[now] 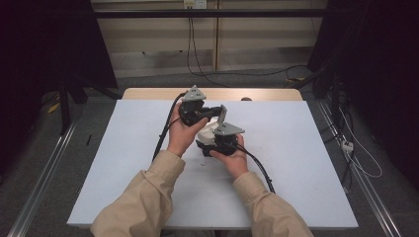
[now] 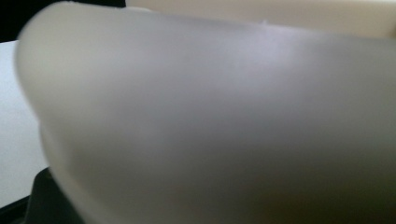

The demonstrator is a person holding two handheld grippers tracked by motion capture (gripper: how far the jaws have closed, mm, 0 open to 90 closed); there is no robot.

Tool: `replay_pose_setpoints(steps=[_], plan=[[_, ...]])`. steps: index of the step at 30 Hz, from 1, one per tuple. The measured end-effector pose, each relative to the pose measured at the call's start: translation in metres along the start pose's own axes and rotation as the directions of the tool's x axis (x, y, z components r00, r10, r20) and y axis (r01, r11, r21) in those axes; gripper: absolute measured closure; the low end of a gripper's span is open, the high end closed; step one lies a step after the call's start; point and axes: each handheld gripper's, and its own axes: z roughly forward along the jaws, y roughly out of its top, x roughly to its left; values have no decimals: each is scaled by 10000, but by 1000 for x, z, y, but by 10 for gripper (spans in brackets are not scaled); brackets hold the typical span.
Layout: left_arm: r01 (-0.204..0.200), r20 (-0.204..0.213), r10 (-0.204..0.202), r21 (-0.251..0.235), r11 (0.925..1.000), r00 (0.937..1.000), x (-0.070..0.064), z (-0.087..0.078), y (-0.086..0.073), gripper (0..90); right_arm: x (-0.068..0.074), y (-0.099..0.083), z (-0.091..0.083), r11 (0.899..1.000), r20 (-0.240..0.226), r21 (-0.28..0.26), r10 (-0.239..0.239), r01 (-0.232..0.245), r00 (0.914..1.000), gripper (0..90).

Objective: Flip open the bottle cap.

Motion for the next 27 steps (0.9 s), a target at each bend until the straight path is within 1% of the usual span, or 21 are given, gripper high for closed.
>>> replay_pose_setpoints(steps=[11, 21, 27], plan=[[12, 79, -13, 122, 9999, 10000, 0, 7, 4, 900, 0, 0, 0, 10000, -8, 0, -2, 2, 10000, 184], [36, 179, -39, 174, 9998, 9998, 1, 12, 4, 900, -1, 0, 0, 10000, -39, -2, -4, 4, 10000, 184], [-10, 307, 3, 232, 9997, 9995, 3, 16, 5, 900, -1, 0, 0, 10000, -59, 11, -1, 1, 10000, 184]])
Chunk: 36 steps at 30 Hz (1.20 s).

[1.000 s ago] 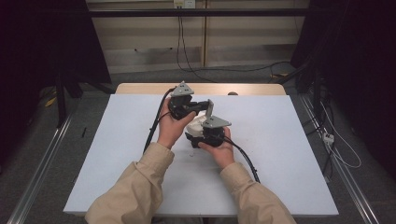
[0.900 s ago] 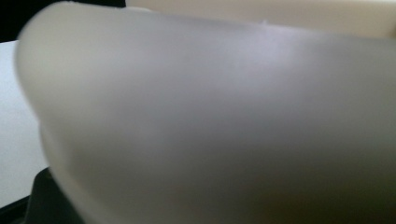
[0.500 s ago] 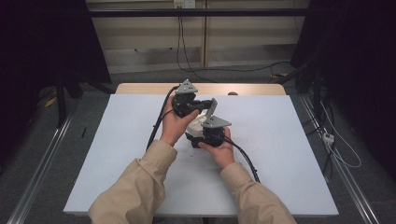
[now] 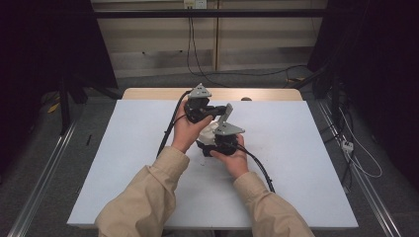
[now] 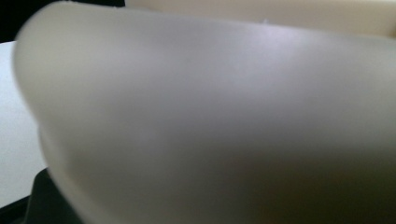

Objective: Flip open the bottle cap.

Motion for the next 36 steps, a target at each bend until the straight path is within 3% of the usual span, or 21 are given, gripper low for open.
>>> replay_pose_setpoints(steps=[36], plan=[[15, 408, -23, 199, 9998, 9992, 6, 17, 0, 900, -1, 0, 0, 9999, -42, 58, 94, -94, 9999, 183]])
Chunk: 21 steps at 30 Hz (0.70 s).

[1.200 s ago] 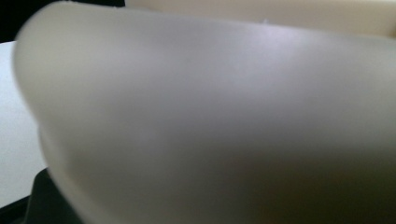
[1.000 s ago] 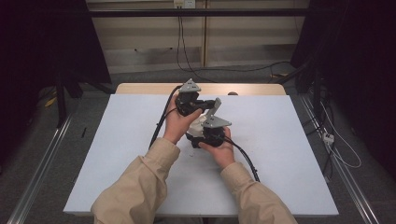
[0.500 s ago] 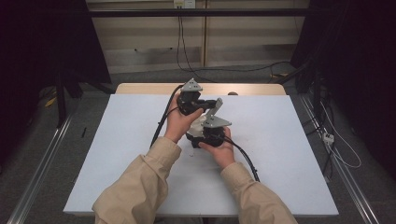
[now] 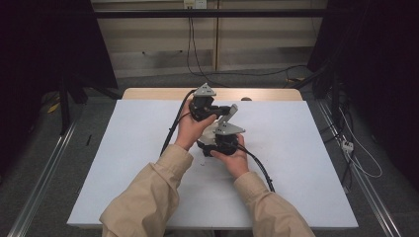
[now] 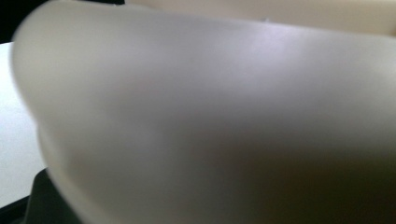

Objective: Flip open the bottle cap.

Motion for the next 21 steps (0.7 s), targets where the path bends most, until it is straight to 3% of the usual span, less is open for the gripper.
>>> replay_pose_setpoints(steps=[21], plan=[[15, 131, -19, 286, 9996, 9999, 4, 7, -4, 900, 0, 0, 0, 10000, 8, -8, -53, 53, 10000, 182]])
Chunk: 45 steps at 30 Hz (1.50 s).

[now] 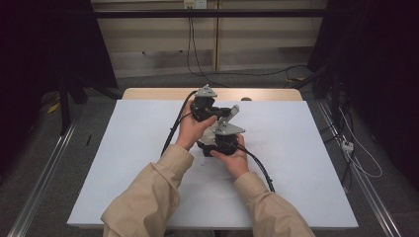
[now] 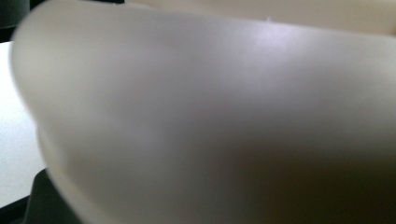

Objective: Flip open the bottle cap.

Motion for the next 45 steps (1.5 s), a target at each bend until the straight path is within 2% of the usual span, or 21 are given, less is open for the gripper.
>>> replay_pose_setpoints(steps=[12, 31, 42, 45], plan=[[248, 61, -248, 22, 9997, 9997, 3, 3, -2, 900, -1, 0, 0, 10000, -4, -2, 44, -44, 10000, 181], [60, 129, -64, 330, 9994, 9999, 4, 10, -7, 900, -1, 0, -1, 10000, -23, 40, 49, -49, 10000, 181], [113, 152, -120, 469, 9988, 9998, 4, 11, -8, 900, -2, 0, -1, 10000, -52, 38, 84, -84, 10000, 180], [284, 164, -290, 352, 9990, 9994, 4, 10, -8, 900, -1, 0, -1, 10000, -35, 64, 22, -22, 10000, 179]])
